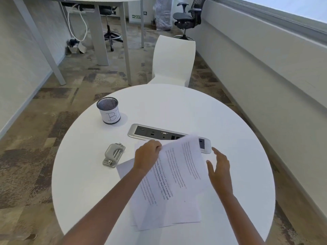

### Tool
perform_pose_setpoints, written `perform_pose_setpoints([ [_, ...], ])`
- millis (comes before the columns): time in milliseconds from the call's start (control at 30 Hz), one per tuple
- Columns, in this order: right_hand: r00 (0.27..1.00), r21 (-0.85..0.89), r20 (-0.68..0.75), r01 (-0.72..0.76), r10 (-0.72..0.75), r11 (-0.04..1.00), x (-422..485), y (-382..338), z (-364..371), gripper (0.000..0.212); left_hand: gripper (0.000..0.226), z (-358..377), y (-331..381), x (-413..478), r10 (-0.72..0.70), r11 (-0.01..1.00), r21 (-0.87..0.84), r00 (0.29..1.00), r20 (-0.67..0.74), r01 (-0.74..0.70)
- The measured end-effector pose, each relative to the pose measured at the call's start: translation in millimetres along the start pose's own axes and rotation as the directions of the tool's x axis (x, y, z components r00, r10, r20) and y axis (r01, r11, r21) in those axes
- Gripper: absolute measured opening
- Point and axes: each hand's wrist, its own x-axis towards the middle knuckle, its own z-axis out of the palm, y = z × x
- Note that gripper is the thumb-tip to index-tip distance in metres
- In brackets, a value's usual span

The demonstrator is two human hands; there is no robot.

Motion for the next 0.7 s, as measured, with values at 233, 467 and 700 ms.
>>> perform_pose_setpoints([
  [233, 0.945, -0.207, 0.289, -0.097, 0.155, 0.974, -43, 7, 39, 0.045, 0.022, 7, -37, -16, -0.534, 0.767, -0.376, 0.842, 0.076, 0.52],
  [467, 0.895, -0.371, 0.345, -0.147, 0.283, 0.917, -63, 4, 55, 0.049, 0.029, 29, -53, -51, -0.794, 0.45, -0.457, 0.578, 0.188, 0.767],
  [700, 0.867, -0.362, 0.275, -0.306, 0.415, 0.88, -63, 3, 58, 0.056, 0.045, 38, -34, -67, -0.762, 0.576, -0.268, 0.626, 0.167, 0.772],
])
